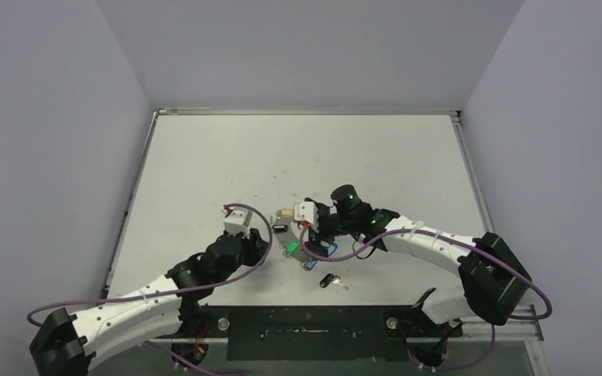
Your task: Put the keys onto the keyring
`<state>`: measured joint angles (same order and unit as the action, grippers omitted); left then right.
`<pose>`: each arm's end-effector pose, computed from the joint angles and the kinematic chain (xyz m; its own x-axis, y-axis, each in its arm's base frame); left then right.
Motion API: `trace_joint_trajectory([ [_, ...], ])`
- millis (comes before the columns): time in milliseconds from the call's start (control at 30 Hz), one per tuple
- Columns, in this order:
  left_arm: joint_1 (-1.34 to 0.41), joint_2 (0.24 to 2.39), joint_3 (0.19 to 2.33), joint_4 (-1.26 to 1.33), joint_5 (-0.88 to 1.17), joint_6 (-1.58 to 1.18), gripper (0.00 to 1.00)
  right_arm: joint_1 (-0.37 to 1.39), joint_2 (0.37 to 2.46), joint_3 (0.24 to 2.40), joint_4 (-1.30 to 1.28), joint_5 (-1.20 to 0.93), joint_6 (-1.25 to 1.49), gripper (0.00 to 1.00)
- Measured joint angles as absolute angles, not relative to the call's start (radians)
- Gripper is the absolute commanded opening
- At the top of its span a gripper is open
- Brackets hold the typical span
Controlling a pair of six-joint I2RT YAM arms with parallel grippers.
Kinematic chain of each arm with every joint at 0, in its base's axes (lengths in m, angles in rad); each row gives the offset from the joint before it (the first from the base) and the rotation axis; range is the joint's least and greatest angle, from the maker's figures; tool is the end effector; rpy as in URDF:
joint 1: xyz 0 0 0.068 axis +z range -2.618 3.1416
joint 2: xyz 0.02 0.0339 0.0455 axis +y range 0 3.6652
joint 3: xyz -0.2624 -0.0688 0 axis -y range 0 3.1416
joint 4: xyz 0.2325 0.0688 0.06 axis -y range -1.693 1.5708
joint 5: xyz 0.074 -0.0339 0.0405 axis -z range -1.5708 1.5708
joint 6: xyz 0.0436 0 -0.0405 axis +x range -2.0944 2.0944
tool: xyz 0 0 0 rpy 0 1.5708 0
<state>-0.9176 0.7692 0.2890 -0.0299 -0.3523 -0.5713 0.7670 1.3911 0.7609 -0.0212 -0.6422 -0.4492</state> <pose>0.1126 -0.1224 0.1857 -0.5537 -0.1116 -0.8252 0.3126 0.8907 -0.3302 0.1856 0.2151 0.2171 -0.0030 -0.4858 -0.8740 -0.9991 0.0389 -0.0182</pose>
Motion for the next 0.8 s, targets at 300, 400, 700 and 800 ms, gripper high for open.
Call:
trace_joint_trajectory([
  [300,-0.918,0.511,0.274,-0.198,-0.441,-0.538,0.4,0.846,1.563,0.926,-0.299,-0.67,-1.041,0.59],
  [400,-0.918,0.469,0.269,-0.232,-0.456,-0.533,0.4,0.86,1.638,0.996,-0.41,-0.67,-1.199,0.44],
  [700,-0.918,0.48,0.258,-0.266,-0.472,-0.518,0.41,0.9,1.731,1.116,-0.574,-0.67,-1.419,0.34],
  [800,-0.918,0.509,0.258,-0.267,-0.472,-0.513,0.41,0.914,1.752,1.134,-0.586,-0.67,-1.44,0.33],
])
